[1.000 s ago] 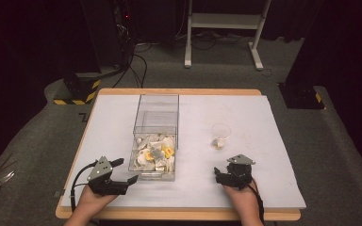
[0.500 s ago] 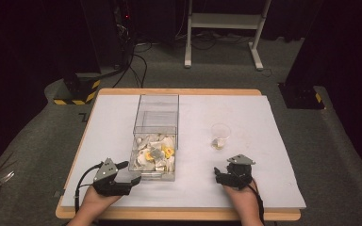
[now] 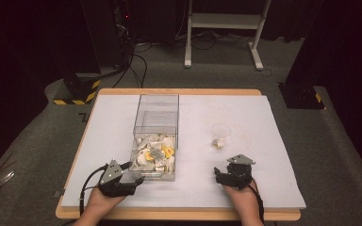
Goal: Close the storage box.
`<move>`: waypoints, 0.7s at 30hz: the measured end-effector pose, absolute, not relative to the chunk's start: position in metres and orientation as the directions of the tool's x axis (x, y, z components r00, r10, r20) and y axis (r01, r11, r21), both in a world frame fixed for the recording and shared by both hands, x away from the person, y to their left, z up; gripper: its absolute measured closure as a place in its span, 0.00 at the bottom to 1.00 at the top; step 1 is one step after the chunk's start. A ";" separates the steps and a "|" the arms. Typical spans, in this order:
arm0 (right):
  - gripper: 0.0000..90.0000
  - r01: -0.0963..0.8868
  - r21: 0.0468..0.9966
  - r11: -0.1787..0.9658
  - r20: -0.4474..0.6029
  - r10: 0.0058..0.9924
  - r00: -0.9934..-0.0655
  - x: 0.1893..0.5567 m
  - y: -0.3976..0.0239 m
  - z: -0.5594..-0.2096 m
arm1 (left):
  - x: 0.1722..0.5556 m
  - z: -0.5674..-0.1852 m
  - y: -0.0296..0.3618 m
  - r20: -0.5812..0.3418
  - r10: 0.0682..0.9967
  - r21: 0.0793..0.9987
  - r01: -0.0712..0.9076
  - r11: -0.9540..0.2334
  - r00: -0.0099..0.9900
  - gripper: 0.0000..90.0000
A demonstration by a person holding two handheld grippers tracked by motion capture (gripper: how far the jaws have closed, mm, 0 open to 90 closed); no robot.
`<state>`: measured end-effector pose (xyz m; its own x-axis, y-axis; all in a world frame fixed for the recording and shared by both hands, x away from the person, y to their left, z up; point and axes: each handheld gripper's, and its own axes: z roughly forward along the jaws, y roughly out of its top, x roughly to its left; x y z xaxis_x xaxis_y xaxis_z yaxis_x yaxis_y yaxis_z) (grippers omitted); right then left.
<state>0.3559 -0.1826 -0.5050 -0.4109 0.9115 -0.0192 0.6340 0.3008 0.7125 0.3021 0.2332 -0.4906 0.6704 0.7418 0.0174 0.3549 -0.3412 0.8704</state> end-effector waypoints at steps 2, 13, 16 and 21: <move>0.19 0.634 0.713 0.301 -0.019 0.911 -0.411 0.356 -0.183 -0.505 | 0.302 -0.490 0.231 0.027 0.741 0.871 0.348 -0.347 0.670 0.28; 0.19 0.632 0.713 0.302 -0.021 0.911 -0.412 0.356 -0.183 -0.505 | 0.302 -0.482 0.228 0.052 0.781 0.898 0.313 -0.310 0.623 0.46; 0.19 0.632 0.713 0.302 -0.021 0.911 -0.412 0.356 -0.183 -0.505 | 0.306 -0.482 0.227 0.055 0.786 0.895 0.318 -0.312 0.616 0.48; 0.19 0.630 0.715 0.305 -0.022 0.910 -0.415 0.356 -0.183 -0.505 | 0.316 -0.484 0.223 0.078 0.802 0.869 0.355 -0.346 0.592 0.44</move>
